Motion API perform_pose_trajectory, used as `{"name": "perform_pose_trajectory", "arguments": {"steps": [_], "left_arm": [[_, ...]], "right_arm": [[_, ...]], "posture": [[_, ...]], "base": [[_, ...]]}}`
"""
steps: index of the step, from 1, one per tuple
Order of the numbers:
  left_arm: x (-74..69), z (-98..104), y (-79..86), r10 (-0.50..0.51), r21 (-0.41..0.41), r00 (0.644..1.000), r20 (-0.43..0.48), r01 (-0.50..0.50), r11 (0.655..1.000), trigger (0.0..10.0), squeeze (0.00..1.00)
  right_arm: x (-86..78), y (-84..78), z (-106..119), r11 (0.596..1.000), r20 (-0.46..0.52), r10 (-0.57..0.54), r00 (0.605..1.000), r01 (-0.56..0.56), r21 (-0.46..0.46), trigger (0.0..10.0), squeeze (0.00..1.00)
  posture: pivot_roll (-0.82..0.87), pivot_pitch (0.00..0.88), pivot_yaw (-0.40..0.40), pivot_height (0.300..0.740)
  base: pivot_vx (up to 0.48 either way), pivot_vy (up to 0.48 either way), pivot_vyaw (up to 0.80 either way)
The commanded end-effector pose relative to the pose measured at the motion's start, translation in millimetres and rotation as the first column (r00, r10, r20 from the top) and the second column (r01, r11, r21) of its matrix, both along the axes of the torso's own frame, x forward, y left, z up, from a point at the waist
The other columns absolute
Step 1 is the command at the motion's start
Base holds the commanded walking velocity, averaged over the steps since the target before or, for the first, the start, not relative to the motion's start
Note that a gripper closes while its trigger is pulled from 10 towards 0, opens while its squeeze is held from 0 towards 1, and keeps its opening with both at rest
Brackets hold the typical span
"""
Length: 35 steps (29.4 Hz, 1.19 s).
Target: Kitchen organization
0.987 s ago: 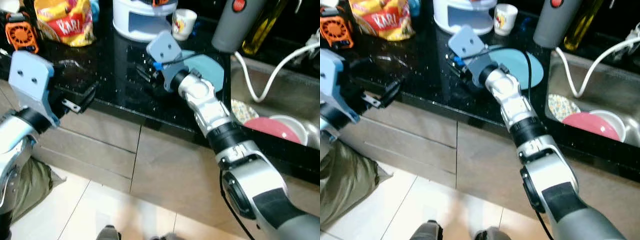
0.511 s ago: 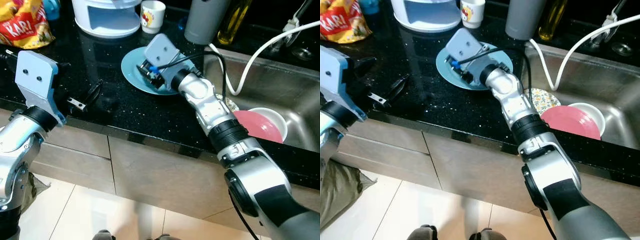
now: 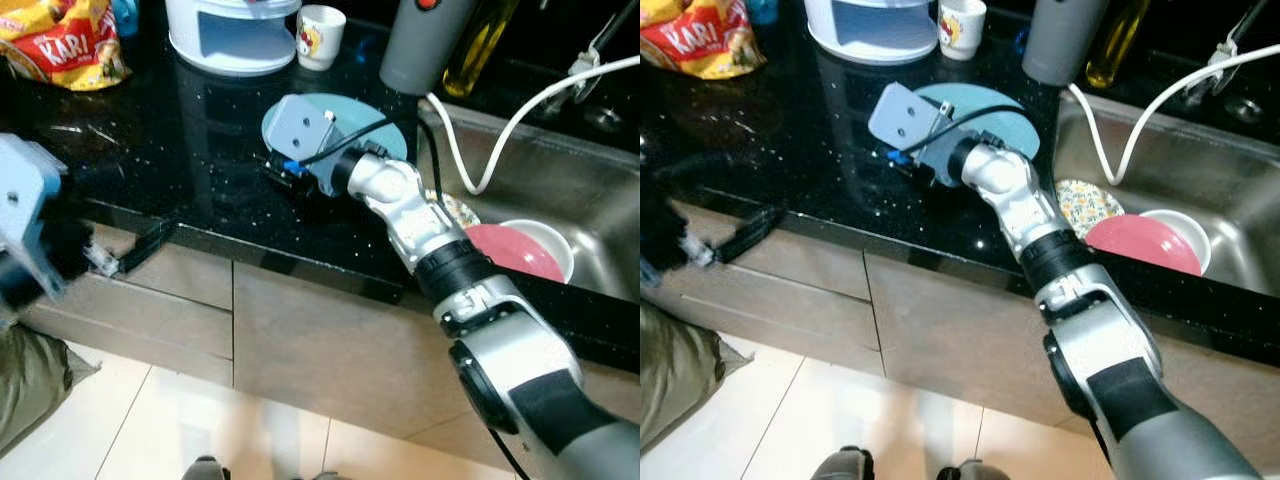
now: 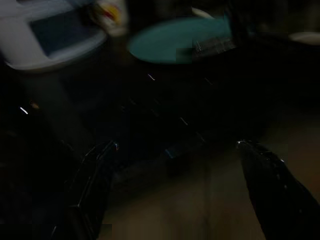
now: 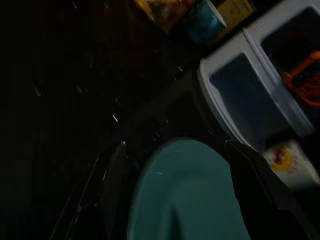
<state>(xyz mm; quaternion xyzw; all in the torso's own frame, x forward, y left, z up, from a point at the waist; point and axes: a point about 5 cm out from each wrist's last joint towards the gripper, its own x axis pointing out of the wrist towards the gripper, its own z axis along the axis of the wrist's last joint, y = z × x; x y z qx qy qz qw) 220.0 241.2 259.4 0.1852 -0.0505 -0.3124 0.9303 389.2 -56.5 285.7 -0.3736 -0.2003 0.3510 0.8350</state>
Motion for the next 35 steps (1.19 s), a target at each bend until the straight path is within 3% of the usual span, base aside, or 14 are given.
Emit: {"name": "perform_pose_trajectory", "arguments": {"steps": [1,10,16,22,27,29,31,32,33,35], "left_arm": [[-5.0,3,-2.4,-0.04,0.03,0.999,-0.018,0.04,0.999,10.0,0.0],[-10.9,0,-4.6,-0.1,0.026,0.992,-0.074,0.102,0.994,10.0,0.0],[-15.4,-9,-14.1,-0.174,0.023,0.974,-0.142,0.179,0.984,10.0,0.0],[-14.6,-9,-17.1,-0.176,0.015,0.975,-0.136,0.18,0.984,10.0,0.0],[-14.3,-8,-17.8,-0.176,0.012,0.976,-0.127,0.179,0.984,10.0,0.0],[-14.1,-8,-18.0,-0.177,0.011,0.976,-0.125,0.179,0.984,10.0,0.0],[-13.6,-8,-18.9,-0.179,0.01,0.976,-0.121,0.182,0.983,10.0,0.0],[-13.6,-8,-18.9,-0.179,0.01,0.976,-0.121,0.182,0.983,10.0,0.0],[-13.3,-7,-19.5,-0.181,0.01,0.976,-0.118,0.183,0.983,10.0,0.0],[-13.3,-7,-19.6,-0.181,0.011,0.976,-0.117,0.184,0.983,10.0,0.0]], "right_arm": [[1.9,-7.6,-1,0.999,0.004,-0.019,1.0,0.019,-0.028,10.0,0.0],[2.5,-21.1,-13,0.984,-0.017,-0.052,0.999,0.048,-0.17,10.0,0.0],[0.3,-23.2,-21,0.979,-0.055,-0.023,0.998,0.011,-0.205,10.0,0.0],[3.0,-27.6,-29,0.966,-0.072,-0.068,0.995,0.047,-0.253,10.0,0.0],[13.4,-43.8,-33,0.902,-0.022,-0.235,0.972,0.21,-0.378,10.0,0.0],[14.7,-45.8,-32,0.894,-0.014,-0.256,0.967,0.231,-0.384,10.0,0.0],[17.1,-52.3,-29,0.856,0.024,-0.305,0.952,0.285,-0.431,10.0,0.0],[17.1,-52.3,-29,0.856,0.024,-0.305,0.952,0.285,-0.431,10.0,0.0],[18.2,-58.0,-27,0.823,0.049,-0.333,0.942,0.316,-0.473,10.0,0.0],[18.4,-59.8,-26,0.812,0.055,-0.341,0.939,0.323,-0.487,10.0,0.0]], "posture": [[0.23,0.101,-0.122,0.74],[0.22,0.09,-0.122,0.74],[0.22,0.087,-0.119,0.74],[0.22,0.094,-0.119,0.74],[0.22,0.096,-0.119,0.74],[0.22,0.096,-0.119,0.74],[0.21,0.097,-0.117,0.74],[0.21,0.097,-0.117,0.74],[0.21,0.097,-0.117,0.74],[0.21,0.097,-0.117,0.74]], "base": [[0.0,0.0,0.0],[0.0,0.0,0.0],[0.0,0.0,0.0],[0.0,0.0,0.0],[0.0,0.0,0.0],[0.0,0.0,0.0],[0.0,0.0,0.0],[0.0,0.0,0.0],[0.0,0.0,0.0],[0.0,0.0,0.0]]}}
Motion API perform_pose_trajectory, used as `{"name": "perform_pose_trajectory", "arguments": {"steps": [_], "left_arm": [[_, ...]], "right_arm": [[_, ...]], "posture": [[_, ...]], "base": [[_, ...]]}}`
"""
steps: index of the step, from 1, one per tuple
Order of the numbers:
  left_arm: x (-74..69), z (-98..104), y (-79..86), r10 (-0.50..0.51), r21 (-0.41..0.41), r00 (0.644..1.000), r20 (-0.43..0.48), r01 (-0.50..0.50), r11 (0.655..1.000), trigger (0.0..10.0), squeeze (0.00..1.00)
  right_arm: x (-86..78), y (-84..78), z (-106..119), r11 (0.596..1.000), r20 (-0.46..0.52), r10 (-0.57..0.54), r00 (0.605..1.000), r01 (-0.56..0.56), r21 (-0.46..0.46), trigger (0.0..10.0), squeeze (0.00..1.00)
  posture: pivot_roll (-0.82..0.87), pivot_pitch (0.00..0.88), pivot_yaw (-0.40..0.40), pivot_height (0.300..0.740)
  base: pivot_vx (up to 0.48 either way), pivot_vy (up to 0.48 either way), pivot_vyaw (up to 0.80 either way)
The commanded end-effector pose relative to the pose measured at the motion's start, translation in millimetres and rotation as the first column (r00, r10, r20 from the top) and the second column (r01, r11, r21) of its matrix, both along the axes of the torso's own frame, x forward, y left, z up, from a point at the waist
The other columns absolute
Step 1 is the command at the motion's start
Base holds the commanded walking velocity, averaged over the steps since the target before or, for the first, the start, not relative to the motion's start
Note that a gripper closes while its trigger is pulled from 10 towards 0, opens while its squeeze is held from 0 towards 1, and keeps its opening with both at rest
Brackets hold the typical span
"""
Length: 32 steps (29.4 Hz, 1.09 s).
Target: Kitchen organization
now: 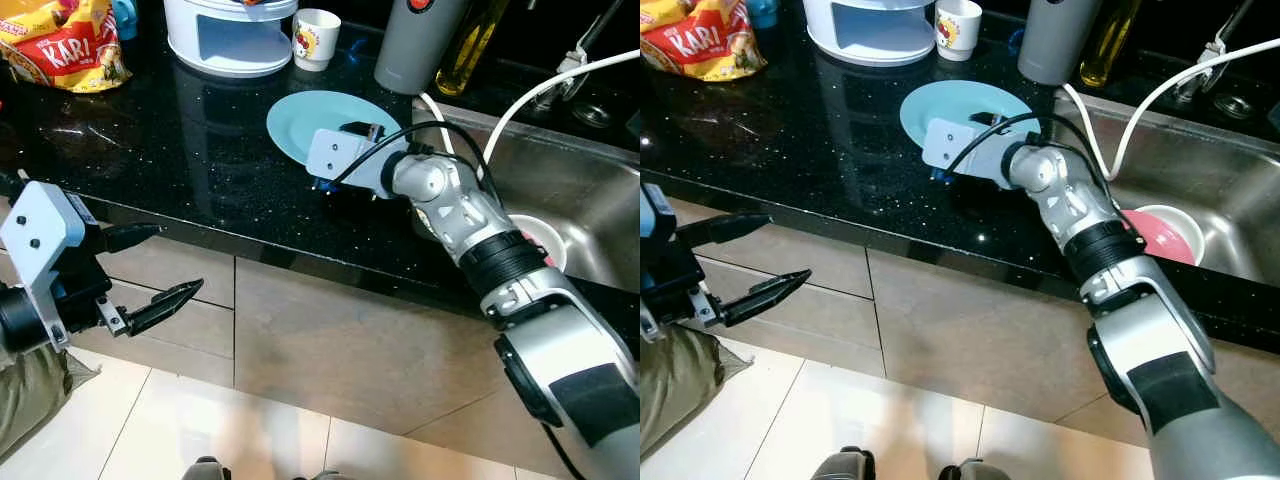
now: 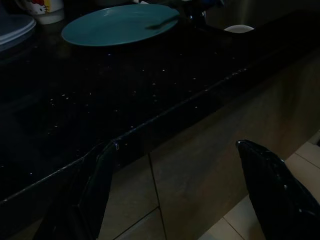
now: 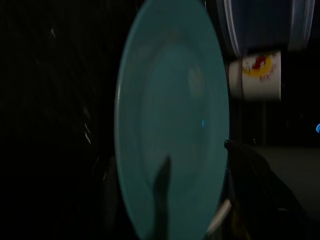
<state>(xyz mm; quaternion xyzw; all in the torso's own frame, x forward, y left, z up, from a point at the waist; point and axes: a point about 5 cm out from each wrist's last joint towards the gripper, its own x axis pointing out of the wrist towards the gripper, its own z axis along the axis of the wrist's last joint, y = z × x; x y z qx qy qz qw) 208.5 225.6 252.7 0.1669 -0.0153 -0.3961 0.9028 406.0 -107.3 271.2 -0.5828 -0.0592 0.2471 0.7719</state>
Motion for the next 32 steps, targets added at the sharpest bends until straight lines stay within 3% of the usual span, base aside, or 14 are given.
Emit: {"name": "perform_pose_trajectory", "arguments": {"steps": [1,2,9,11,19,20,21,24,27,29,30,32], "left_arm": [[-0.5,0,-4.2,-0.023,0.013,1.0,-0.007,0.023,1.0,10.0,0.0],[0.1,0,-4.2,-0.023,0.013,1.0,-0.006,0.023,1.0,10.0,0.0],[1.8,1,-5.0,-0.024,0.012,1.0,0.003,0.024,1.0,10.0,0.0],[2.5,1,-4.9,-0.024,0.019,1.0,0.001,0.024,1.0,10.0,0.0],[4.9,0,-6.3,-0.028,0.023,1.0,0.006,0.028,0.999,10.0,0.0],[5.2,0,-6.5,-0.029,0.022,1.0,0.007,0.029,0.999,10.0,0.0],[5.6,1,-7.0,-0.031,0.021,0.999,0.011,0.03,0.999,10.0,0.0],[6.2,2,-7.3,-0.029,0.019,0.999,0.02,0.029,0.999,10.0,0.0],[9.2,7,-9.3,-0.027,0.008,0.998,0.06,0.026,1.0,10.0,0.0],[11.5,11,-10.9,-0.024,-0.014,0.996,0.091,0.025,1.0,10.0,0.0],[11.5,11,-10.9,-0.024,-0.014,0.996,0.091,0.025,1.0,10.0,0.0],[15.6,19,-13.2,-0.019,-0.049,0.99,0.14,0.026,0.998,10.0,0.0]], "right_arm": [[1.6,-12.2,-12,0.995,-0.051,-0.054,0.997,0.05,-0.083,5.7,0.0],[1.0,-12.1,-12,0.996,-0.063,-0.046,0.997,0.041,-0.084,0.0,0.0],[0.3,-8.3,-9,0.998,-0.036,-0.034,0.999,0.032,-0.051,0.0,0.0],[-0.2,-5.7,-9,1.0,-0.052,-0.022,0.998,0.023,0.0,0.0,0.0],[-1.0,-8.5,-15,0.999,-0.077,-0.029,0.997,0.032,0.038,0.0,0.0],[-1.5,-9.0,-14,0.997,-0.079,-0.024,0.997,0.029,0.068,0.0,0.0],[-2.9,-8.7,-9,0.986,-0.085,0.003,0.996,0.011,0.166,0.0,0.0],[-4.2,-9.5,-4,0.969,-0.076,0.025,0.997,-0.006,0.248,0.0,0.0],[-15.5,-2.3,15,0.859,-0.002,0.197,0.98,-0.172,0.483,0.0,0.0],[-24.3,-1.4,27,0.735,0.032,0.298,0.954,-0.25,0.631,0.0,0.0],[-24.3,-1.4,27,0.735,0.032,0.298,0.954,-0.25,0.631,0.0,0.0],[-35.7,-8.7,39,0.556,0.08,0.406,0.91,-0.316,0.769,0.0,0.0]], "posture": [[0.21,0.094,-0.117,0.74],[0.21,0.092,-0.118,0.74],[0.21,0.085,-0.112,0.74],[0.21,0.085,-0.112,0.74],[0.2,0.082,-0.11,0.74],[0.2,0.083,-0.109,0.74],[0.2,0.083,-0.107,0.74],[0.2,0.083,-0.106,0.74],[0.2,0.083,-0.102,0.74],[0.2,0.083,-0.1,0.74],[0.2,0.083,-0.1,0.74],[0.19,0.083,-0.094,0.74]], "base": [[0.0,0.0,0.0],[0.0,0.0,0.0],[0.0,0.0,0.0],[0.0,0.0,0.0],[0.0,0.0,0.0],[0.0,0.0,0.0],[0.0,0.0,0.0],[0.0,0.0,0.0],[0.0,0.0,0.0],[0.0,0.0,0.0],[0.0,0.0,0.0],[0.0,0.0,0.0]]}}
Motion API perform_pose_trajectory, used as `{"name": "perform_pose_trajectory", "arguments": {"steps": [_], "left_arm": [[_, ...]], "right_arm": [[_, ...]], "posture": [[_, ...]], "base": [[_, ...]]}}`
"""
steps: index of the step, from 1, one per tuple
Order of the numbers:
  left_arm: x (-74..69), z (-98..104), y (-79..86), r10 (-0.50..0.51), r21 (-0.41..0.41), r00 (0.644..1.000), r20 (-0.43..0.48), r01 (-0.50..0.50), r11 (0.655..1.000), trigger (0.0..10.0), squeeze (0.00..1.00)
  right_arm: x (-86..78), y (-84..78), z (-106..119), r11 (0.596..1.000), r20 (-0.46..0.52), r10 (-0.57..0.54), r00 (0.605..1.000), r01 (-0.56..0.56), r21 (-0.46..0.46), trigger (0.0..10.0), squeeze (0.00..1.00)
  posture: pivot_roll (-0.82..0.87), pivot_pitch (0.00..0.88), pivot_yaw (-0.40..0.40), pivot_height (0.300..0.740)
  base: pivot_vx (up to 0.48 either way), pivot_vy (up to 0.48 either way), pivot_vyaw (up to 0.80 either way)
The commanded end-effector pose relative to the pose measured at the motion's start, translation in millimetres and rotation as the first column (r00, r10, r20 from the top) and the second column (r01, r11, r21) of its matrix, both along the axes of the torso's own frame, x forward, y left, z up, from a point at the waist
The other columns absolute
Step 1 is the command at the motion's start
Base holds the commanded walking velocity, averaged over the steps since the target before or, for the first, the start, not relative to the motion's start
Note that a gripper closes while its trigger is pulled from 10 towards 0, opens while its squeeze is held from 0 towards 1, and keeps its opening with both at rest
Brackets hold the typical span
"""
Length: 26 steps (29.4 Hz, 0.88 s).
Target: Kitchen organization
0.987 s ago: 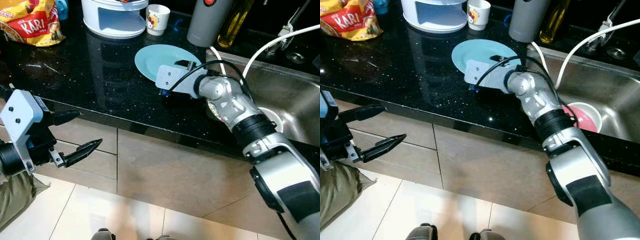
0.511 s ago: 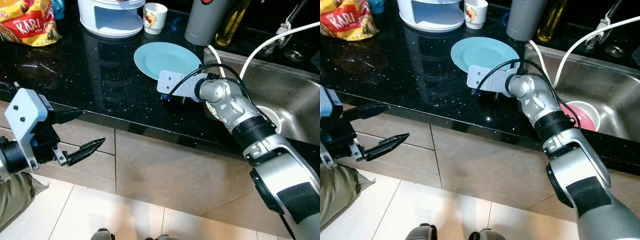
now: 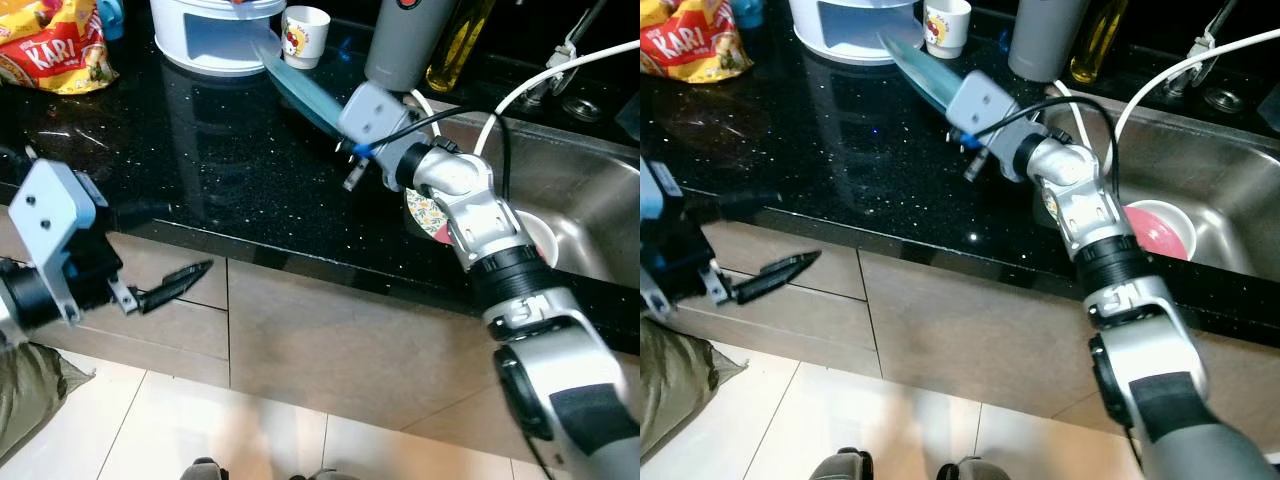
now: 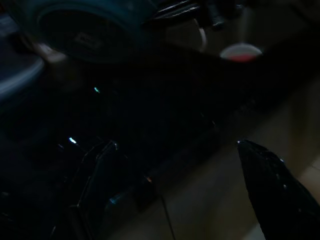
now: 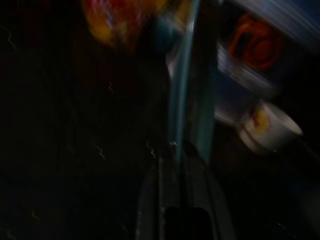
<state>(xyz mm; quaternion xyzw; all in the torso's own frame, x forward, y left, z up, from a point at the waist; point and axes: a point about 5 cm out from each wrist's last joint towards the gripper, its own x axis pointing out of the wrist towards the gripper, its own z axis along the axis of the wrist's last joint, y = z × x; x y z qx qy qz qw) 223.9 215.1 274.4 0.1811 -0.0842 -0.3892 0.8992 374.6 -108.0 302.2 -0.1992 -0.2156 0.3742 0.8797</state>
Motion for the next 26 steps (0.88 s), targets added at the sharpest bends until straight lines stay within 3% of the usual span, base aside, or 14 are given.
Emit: {"name": "perform_pose_trajectory", "arguments": {"steps": [1,4,7,9,12,15,17,26], "left_arm": [[2.2,2,-4.2,-0.014,-0.041,1.0,0.026,0.015,0.999,10.0,0.0],[3.8,5,-5.6,-0.019,-0.057,0.999,0.044,0.021,0.998,10.0,0.0],[7.0,12,-11.0,-0.042,-0.086,0.996,0.077,0.048,0.995,10.0,0.0],[7.8,14,-12.6,-0.046,-0.092,0.995,0.085,0.054,0.994,10.0,0.0],[8.5,15,-12.6,-0.044,-0.095,0.995,0.089,0.053,0.994,10.0,0.0],[11.2,17,-10.4,-0.029,-0.106,0.995,0.1,0.039,0.994,10.0,0.0],[12.2,17,-9.8,-0.024,-0.108,0.994,0.103,0.035,0.994,10.0,0.0],[21.7,20,-6.0,0.037,-0.11,0.99,0.133,-0.023,0.994,10.0,0.0]], "right_arm": [[-9.0,-14.1,13,0.981,-0.001,0.087,0.996,-0.086,0.176,0.0,0.0],[-13.6,-19.2,16,0.959,0.002,0.13,0.991,-0.126,0.252,0.0,0.0],[-26.3,-41.1,19,0.867,0.022,0.224,0.974,-0.21,0.452,0.0,0.0],[-30.8,-52.6,16,0.82,0.021,0.247,0.969,-0.221,0.528,0.0,0.0],[-31.5,-59.3,14,0.805,0.006,0.235,0.972,-0.198,0.559,0.0,0.0],[-32.4,-83.4,6,0.777,-0.029,0.146,0.989,-0.097,0.622,0.0,0.0],[-33.0,-88.6,5,0.771,-0.036,0.126,0.991,-0.075,0.632,0.0,0.0],[-30.8,-109.2,-4,0.792,-0.13,-0.041,0.991,0.112,0.6,0.0,0.0]], "posture": [[0.19,0.083,-0.094,0.74],[0.18,0.082,-0.093,0.74],[0.18,0.081,-0.085,0.74],[0.17,0.084,-0.082,0.74],[0.17,0.084,-0.082,0.74],[0.16,0.09,-0.073,0.74],[0.16,0.09,-0.073,0.74],[0.15,0.092,-0.07,0.74]], "base": [[0.0,0.0,0.0],[0.0,0.0,0.0],[0.0,0.0,0.0],[0.0,0.0,-0.4],[0.0,0.0,-0.8],[0.0,0.0,-0.8],[0.0,0.0,-0.8],[0.0,0.0,-0.8]]}}
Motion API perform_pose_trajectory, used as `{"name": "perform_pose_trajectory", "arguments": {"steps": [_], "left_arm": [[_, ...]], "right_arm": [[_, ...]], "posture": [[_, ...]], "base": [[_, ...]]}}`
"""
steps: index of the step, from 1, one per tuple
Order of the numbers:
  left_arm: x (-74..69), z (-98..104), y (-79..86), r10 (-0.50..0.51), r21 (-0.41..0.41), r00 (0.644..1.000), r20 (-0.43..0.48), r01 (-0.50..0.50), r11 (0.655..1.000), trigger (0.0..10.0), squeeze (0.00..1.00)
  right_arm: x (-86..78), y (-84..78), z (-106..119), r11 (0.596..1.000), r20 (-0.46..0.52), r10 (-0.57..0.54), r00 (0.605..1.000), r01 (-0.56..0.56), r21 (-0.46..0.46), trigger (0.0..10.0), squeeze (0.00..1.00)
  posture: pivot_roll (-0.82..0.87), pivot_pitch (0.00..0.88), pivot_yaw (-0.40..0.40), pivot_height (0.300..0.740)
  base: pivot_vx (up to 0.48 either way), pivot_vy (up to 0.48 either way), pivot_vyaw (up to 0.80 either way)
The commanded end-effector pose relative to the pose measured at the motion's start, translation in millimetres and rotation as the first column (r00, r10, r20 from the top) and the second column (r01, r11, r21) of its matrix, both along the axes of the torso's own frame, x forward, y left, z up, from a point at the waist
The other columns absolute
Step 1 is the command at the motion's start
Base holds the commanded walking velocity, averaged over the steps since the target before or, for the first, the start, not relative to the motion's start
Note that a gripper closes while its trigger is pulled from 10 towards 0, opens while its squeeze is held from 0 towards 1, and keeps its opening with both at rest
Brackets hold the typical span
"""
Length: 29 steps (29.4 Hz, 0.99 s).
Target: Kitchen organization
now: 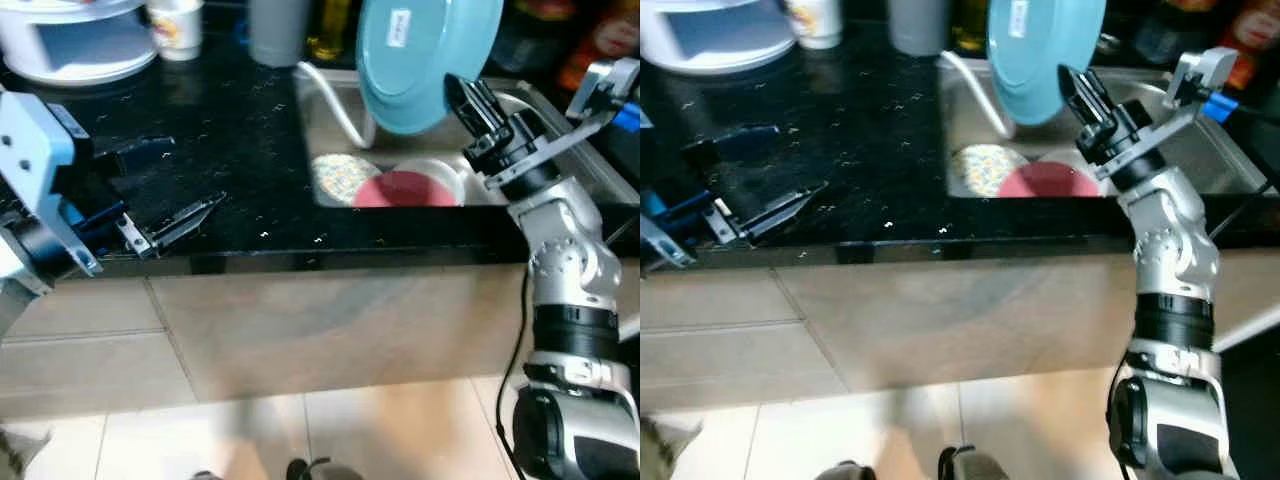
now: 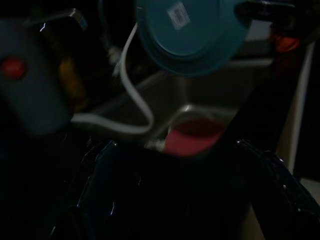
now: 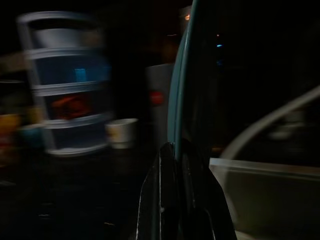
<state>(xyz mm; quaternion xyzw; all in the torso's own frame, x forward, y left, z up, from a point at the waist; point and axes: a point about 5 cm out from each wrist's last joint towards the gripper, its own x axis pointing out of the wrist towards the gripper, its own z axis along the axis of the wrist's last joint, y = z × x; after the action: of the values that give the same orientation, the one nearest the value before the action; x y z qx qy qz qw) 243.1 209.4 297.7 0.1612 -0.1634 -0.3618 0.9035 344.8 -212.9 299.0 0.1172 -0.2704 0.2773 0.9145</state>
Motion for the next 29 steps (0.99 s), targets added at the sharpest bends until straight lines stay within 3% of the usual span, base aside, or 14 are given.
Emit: {"name": "perform_pose_trajectory", "arguments": {"steps": [1,7,8,9,10,12,13,14,16,20,21,22,23,29], "left_arm": [[3.6,-2,0.2,0.015,-0.009,1.0,0.004,-0.015,1.0,10.0,0.0],[7.2,0,2.1,0.042,-0.008,0.999,0.017,-0.041,0.999,10.0,0.0],[7.5,0,2.3,0.047,-0.008,0.999,0.019,-0.047,0.999,10.0,0.0],[7.8,0,2.4,0.049,-0.009,0.999,0.02,-0.049,0.999,10.0,0.0],[8.1,0,2.5,0.056,-0.009,0.998,0.023,-0.055,0.998,10.0,0.0],[8.6,0,2.6,0.06,-0.009,0.998,0.026,-0.06,0.998,10.0,0.0],[9.1,0,3.3,0.072,-0.012,0.997,0.031,-0.071,0.997,10.0,0.0],[9.1,0,3.3,0.072,-0.012,0.997,0.031,-0.071,0.997,10.0,0.0],[9.6,0,4.2,0.095,-0.022,0.995,0.043,-0.094,0.995,10.0,0.0],[7.4,-2,2.8,0.101,-0.028,0.994,0.036,-0.1,0.995,10.0,0.0],[7.4,-2,2.8,0.101,-0.028,0.994,0.036,-0.1,0.995,10.0,0.0],[4.7,-9,0.1,0.092,-0.032,0.996,0.006,-0.092,0.995,10.0,0.0],[3.8,-11,-0.8,0.088,-0.034,0.996,-0.004,-0.088,0.996,10.0,0.0],[-2.3,-16,-3.9,0.08,-0.036,0.996,-0.026,-0.081,0.996,10.0,0.0]], "right_arm": [[2.7,-3.6,-4,0.995,-0.036,-0.088,0.996,0.086,-0.05,0.0,0.0],[19.0,20.4,-12,0.928,-0.052,-0.246,0.968,0.22,-0.299,0.0,0.0],[20.9,26.7,-10,0.921,-0.04,-0.251,0.967,0.225,-0.319,2.4,0.0],[21.9,29.8,-8,0.918,-0.035,-0.254,0.967,0.229,-0.324,2.4,0.0],[25.0,35.2,-4,0.91,-0.032,-0.261,0.965,0.235,-0.34,7.8,0.0],[26.9,38.7,-2,0.904,-0.03,-0.268,0.963,0.24,-0.352,7.8,0.0],[32.1,43.8,2,0.878,-0.013,-0.295,0.955,0.266,-0.398,10.0,0.0],[32.1,43.8,2,0.878,-0.013,-0.295,0.955,0.266,-0.398,10.0,0.0],[41.7,53.8,9,0.784,0.061,-0.369,0.927,0.346,-0.516,10.0,0.0],[53.7,61.3,18,0.661,0.129,-0.446,0.886,0.423,-0.62,10.0,0.0],[53.7,61.3,18,0.661,0.129,-0.446,0.886,0.423,-0.62,10.0,0.0],[63.3,57.3,17,0.472,0.189,-0.512,0.838,0.459,-0.753,10.0,0.0],[66.1,54.7,17,0.424,0.195,-0.53,0.825,0.457,-0.782,10.0,0.0],[72.0,46.0,24,0.314,0.22,-0.57,0.791,0.457,-0.832,10.0,0.0]], "posture": [[0.15,0.091,-0.069,0.74],[0.15,0.09,-0.072,0.74],[0.15,0.09,-0.075,0.74],[0.15,0.09,-0.075,0.74],[0.16,0.091,-0.079,0.74],[0.16,0.091,-0.079,0.74],[0.16,0.092,-0.083,0.74],[0.16,0.092,-0.083,0.74],[0.16,0.103,-0.095,0.74],[0.16,0.125,-0.099,0.74],[0.16,0.125,-0.099,0.74],[0.14,0.155,-0.103,0.74],[0.14,0.155,-0.103,0.74],[0.11,0.216,-0.118,0.74]], "base": [[0.0,0.0,-0.8],[0.0,0.0,-0.4],[0.0,0.0,0.0],[0.0,0.0,0.0],[0.0,0.0,0.0],[0.0,0.0,0.0],[0.0,0.0,0.0],[0.0,0.0,0.0],[0.0,0.0,0.0],[0.0,0.0,0.0],[0.0,0.0,0.0],[0.0,0.0,0.0],[0.0,0.0,0.0],[0.0,0.0,0.0]]}}
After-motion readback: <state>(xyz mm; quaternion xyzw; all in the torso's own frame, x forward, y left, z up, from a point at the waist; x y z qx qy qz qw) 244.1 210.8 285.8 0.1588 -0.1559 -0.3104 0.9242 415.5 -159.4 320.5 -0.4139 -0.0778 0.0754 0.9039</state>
